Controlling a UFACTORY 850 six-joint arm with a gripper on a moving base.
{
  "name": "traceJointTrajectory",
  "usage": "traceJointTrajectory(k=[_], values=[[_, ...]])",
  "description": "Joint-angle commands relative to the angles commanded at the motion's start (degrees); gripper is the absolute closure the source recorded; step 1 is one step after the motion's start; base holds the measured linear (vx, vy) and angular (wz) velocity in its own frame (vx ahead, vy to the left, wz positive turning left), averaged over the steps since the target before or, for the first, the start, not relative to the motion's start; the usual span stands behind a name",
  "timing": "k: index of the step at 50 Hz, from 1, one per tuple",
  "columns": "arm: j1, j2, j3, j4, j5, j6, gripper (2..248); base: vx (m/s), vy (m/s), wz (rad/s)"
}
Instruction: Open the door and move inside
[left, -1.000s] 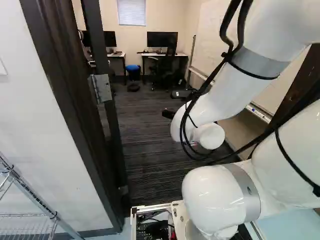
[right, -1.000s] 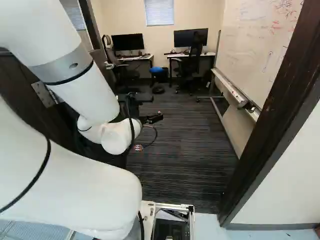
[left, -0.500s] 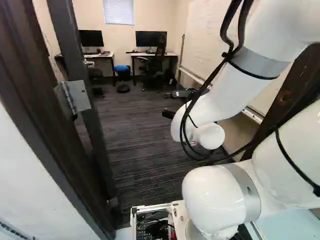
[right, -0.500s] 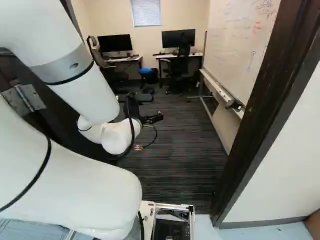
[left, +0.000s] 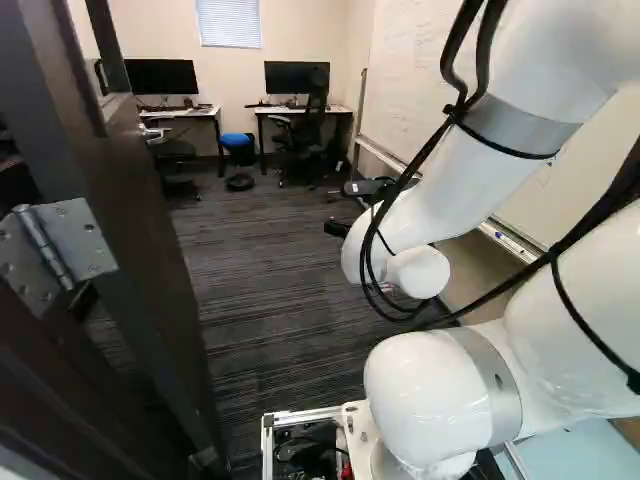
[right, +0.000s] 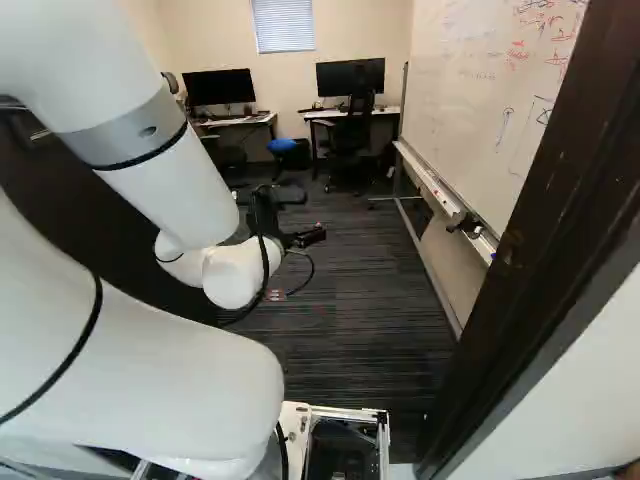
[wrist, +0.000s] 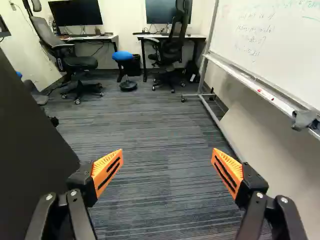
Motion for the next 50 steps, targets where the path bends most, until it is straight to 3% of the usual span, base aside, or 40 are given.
traceJointTrajectory(k=[13, 50], values=[[0.0, 0.0, 0.0, 0.0, 0.0, 0.0, 3, 0.273, -0.045, -0.027], [0.0, 0.0, 0.0, 0.0, 0.0, 0.0, 3, 0.289, 0.008, -0.012]])
